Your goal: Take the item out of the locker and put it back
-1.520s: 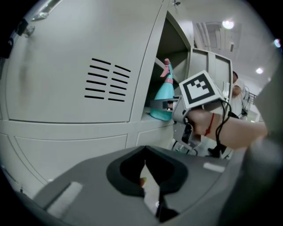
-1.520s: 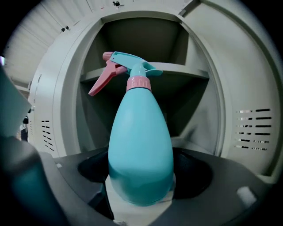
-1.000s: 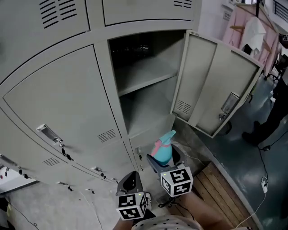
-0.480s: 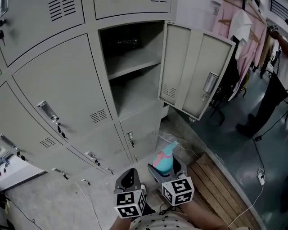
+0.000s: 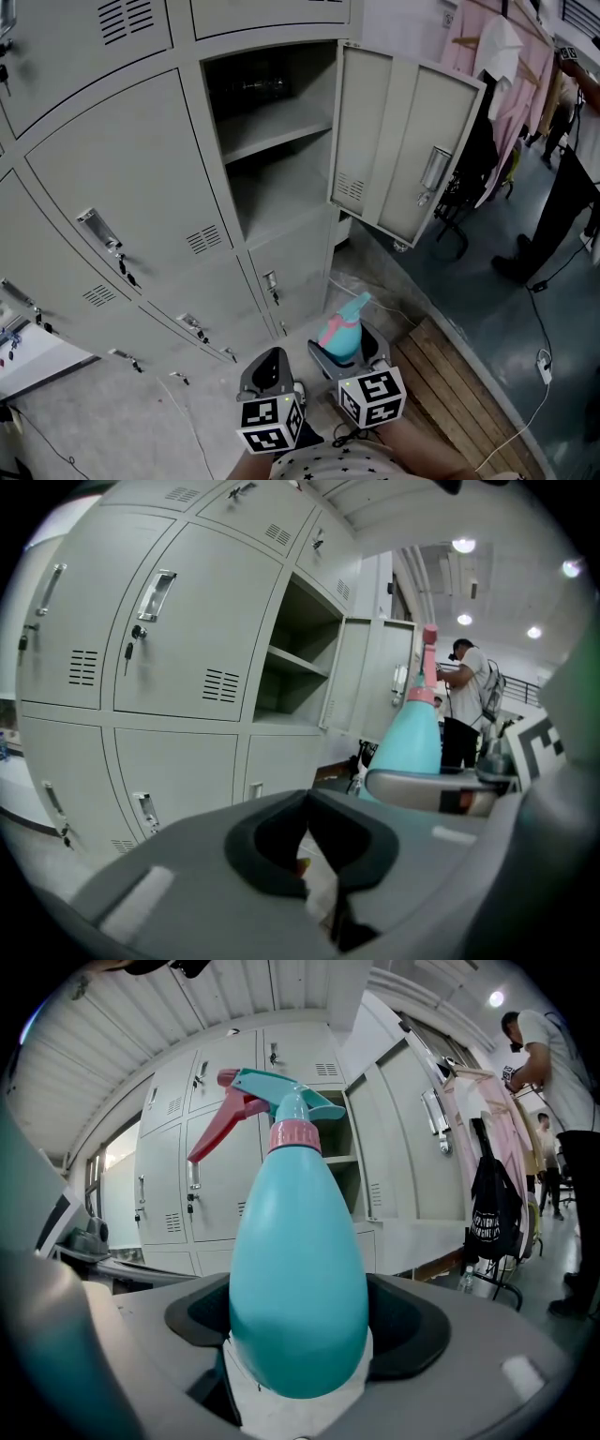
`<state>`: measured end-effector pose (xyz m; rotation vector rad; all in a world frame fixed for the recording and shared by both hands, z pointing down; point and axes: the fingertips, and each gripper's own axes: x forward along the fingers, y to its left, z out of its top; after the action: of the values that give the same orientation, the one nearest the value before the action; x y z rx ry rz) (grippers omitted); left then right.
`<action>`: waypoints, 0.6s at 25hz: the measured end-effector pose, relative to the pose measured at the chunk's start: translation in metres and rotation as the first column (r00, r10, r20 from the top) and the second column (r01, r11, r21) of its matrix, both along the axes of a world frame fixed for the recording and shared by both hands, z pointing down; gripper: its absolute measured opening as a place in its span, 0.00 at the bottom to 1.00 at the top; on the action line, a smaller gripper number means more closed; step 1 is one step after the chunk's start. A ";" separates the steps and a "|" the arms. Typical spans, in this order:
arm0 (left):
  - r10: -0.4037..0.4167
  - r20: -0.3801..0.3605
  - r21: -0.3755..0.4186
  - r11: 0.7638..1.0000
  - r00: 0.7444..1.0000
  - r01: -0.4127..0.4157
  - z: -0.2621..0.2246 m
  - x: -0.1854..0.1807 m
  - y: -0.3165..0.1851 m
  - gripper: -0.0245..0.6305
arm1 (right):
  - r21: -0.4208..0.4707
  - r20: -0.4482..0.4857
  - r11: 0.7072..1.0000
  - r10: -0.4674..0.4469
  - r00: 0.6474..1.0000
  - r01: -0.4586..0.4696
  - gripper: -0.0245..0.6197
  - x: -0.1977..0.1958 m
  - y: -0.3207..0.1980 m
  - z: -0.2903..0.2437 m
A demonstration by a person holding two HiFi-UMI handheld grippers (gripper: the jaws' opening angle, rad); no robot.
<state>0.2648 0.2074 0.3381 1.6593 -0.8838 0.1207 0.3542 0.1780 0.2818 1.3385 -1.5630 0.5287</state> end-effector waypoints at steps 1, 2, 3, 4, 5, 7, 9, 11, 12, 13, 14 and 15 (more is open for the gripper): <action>0.001 0.000 0.000 1.000 1.000 -0.001 0.001 0.000 -0.001 0.05 | -0.002 -0.001 1.000 0.000 1.000 0.000 0.69 0.000 -0.001 0.002; 0.002 0.000 -0.001 1.000 1.000 -0.002 0.003 0.000 -0.003 0.05 | -0.003 -0.001 1.000 -0.001 1.000 0.001 0.69 0.000 -0.003 0.004; 0.001 0.000 -0.002 1.000 1.000 -0.001 0.005 0.000 -0.005 0.05 | -0.005 -0.002 1.000 -0.002 1.000 0.002 0.69 -0.001 -0.005 0.006; 0.001 -0.001 -0.003 1.000 1.000 -0.001 0.007 -0.001 -0.007 0.05 | -0.007 -0.001 1.000 -0.004 1.000 0.004 0.68 -0.001 -0.007 0.009; 0.000 -0.001 -0.004 1.000 1.000 0.000 0.009 -0.001 -0.009 0.05 | -0.008 -0.001 1.000 -0.006 1.000 0.006 0.69 -0.002 -0.010 0.011; -0.002 0.000 -0.009 1.000 1.000 0.002 0.016 -0.002 -0.014 0.05 | -0.012 0.002 1.000 -0.010 1.000 0.010 0.69 -0.004 -0.018 0.018; -0.002 0.002 -0.015 1.000 1.000 0.002 0.023 -0.003 -0.019 0.05 | -0.016 0.006 1.000 -0.017 1.000 0.018 0.69 -0.005 -0.028 0.027; -0.001 0.002 -0.021 1.000 1.000 0.001 0.030 -0.003 -0.026 0.05 | -0.013 0.011 1.000 -0.026 1.000 0.026 0.69 -0.007 -0.041 0.037; -0.001 0.002 -0.023 1.000 1.000 0.001 0.035 -0.004 -0.030 0.05 | -0.011 0.014 0.999 -0.030 0.999 0.030 0.69 -0.007 -0.049 0.043; -0.004 0.004 -0.024 1.000 1.000 0.004 0.039 -0.005 -0.035 0.05 | -0.010 0.016 0.999 -0.034 0.999 0.034 0.69 -0.008 -0.057 0.049; -0.007 0.007 -0.025 1.000 1.000 0.007 0.044 -0.006 -0.040 0.05 | -0.008 0.019 0.999 -0.038 0.999 0.038 0.69 -0.009 -0.066 0.056; -0.009 0.009 -0.027 1.000 1.000 0.010 0.050 -0.007 -0.045 0.05 | -0.007 0.022 0.999 -0.044 0.999 0.044 0.69 -0.009 -0.076 0.063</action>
<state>0.2578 0.1621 0.3879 1.6304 -0.8934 0.1333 0.3448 0.1018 0.3452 1.2934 -1.6029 0.5227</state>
